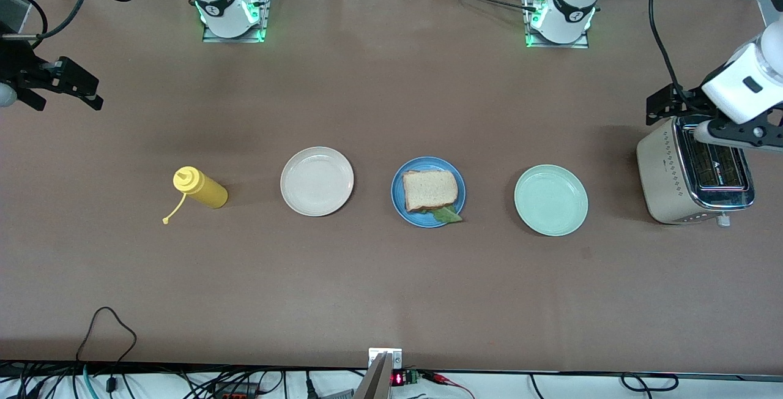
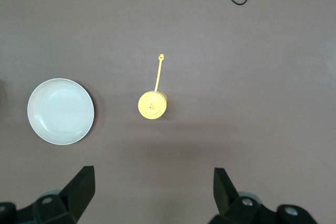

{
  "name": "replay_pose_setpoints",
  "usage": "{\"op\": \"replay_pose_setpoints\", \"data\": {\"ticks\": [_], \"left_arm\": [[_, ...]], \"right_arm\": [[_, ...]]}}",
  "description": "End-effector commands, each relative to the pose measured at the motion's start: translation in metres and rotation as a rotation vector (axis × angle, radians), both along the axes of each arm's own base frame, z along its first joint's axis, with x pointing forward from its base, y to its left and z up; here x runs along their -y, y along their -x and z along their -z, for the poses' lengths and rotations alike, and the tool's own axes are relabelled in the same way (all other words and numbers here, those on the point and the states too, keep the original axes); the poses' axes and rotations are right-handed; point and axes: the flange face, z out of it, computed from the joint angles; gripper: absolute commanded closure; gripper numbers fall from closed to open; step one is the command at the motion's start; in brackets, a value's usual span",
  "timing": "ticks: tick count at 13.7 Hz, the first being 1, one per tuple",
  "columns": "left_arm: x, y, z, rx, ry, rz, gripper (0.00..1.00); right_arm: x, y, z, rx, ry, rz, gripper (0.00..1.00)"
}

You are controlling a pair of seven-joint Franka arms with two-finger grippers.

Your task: Make sandwich in blue plate with both arms

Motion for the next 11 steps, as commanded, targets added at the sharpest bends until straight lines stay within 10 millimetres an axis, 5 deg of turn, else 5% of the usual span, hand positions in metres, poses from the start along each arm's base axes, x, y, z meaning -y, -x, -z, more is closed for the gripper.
{"op": "replay_pose_setpoints", "data": {"ticks": [1, 8, 11], "left_arm": [[0.009, 0.041, 0.002, 0.044, 0.012, -0.06, 0.0], [0.011, 0.037, 0.0, 0.037, 0.012, -0.05, 0.0], [0.021, 0.038, 0.0, 0.039, 0.009, -0.04, 0.0]], "right_arm": [[0.014, 0.002, -0.011, 0.012, 0.001, 0.021, 0.0], [0.013, 0.001, -0.018, 0.031, -0.036, 0.042, 0.0], [0.032, 0.002, -0.023, 0.041, -0.036, 0.06, 0.0]]}}
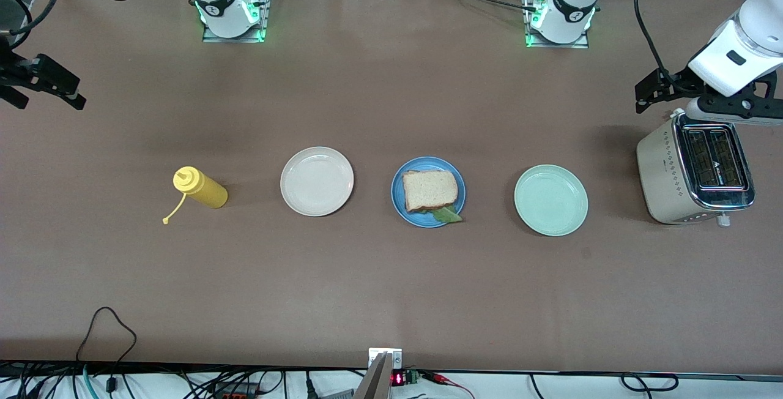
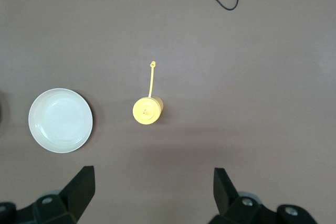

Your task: Make sandwich in blue plate with both arms

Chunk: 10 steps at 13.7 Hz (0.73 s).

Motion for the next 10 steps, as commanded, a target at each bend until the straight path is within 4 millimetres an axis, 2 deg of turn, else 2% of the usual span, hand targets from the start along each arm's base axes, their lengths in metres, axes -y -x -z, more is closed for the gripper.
{"op": "replay_pose_setpoints", "data": {"ticks": [1, 3, 9, 10], "left_arm": [[0.01, 0.005, -0.007, 0.015, 0.007, 0.003, 0.0], [0.01, 0.006, -0.007, 0.002, 0.006, 0.003, 0.0], [0.01, 0.006, -0.006, -0.003, 0.004, 0.011, 0.0], [0.008, 0.007, -0.005, -0.009, 0.003, 0.009, 0.0]], "right_arm": [[0.011, 0.002, -0.011, 0.015, -0.02, 0.017, 0.0], [0.022, 0.004, -0.012, 0.012, -0.021, 0.035, 0.0], [0.036, 0.006, -0.012, 0.015, -0.038, 0.063, 0.0], [0.032, 0.005, -0.013, 0.017, -0.041, 0.056, 0.0]]}}
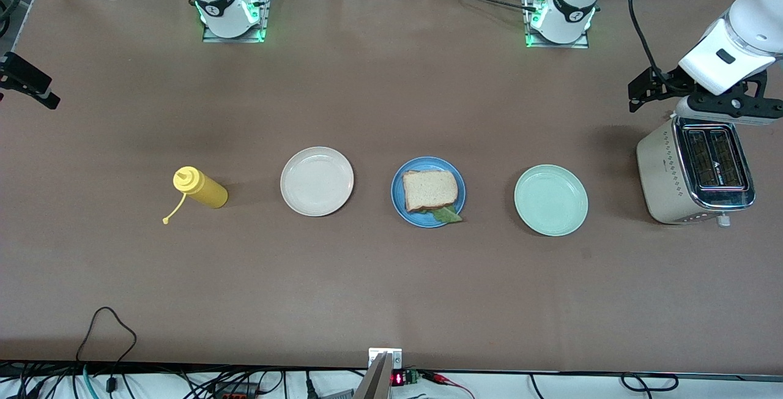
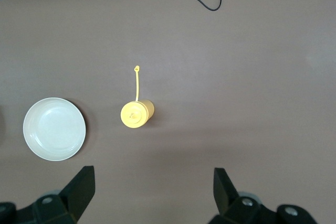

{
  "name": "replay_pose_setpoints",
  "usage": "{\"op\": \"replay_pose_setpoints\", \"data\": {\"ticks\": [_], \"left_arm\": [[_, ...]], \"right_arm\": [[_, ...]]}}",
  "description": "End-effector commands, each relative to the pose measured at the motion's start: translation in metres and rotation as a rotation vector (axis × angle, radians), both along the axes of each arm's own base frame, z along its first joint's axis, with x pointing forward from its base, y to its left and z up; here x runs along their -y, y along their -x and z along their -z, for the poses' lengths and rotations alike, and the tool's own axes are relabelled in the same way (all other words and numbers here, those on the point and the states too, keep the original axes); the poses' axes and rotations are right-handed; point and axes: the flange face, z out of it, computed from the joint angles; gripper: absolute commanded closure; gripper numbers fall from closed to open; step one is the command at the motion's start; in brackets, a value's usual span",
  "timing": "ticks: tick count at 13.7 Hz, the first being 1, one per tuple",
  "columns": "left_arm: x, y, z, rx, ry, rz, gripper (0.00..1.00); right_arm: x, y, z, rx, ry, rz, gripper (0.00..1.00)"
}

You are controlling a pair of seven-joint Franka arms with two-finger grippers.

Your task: Make sandwich in blue plate with both arms

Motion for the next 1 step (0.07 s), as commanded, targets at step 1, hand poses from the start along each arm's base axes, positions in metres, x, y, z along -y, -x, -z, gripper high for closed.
{"op": "replay_pose_setpoints", "data": {"ticks": [1], "left_arm": [[0.0, 0.0053, -0.0045, -0.008, 0.004, -0.002, 0.0]], "right_arm": [[-0.0021, 0.0031, -0.0084, 0.007, -0.023, -0.005, 0.0]]}}
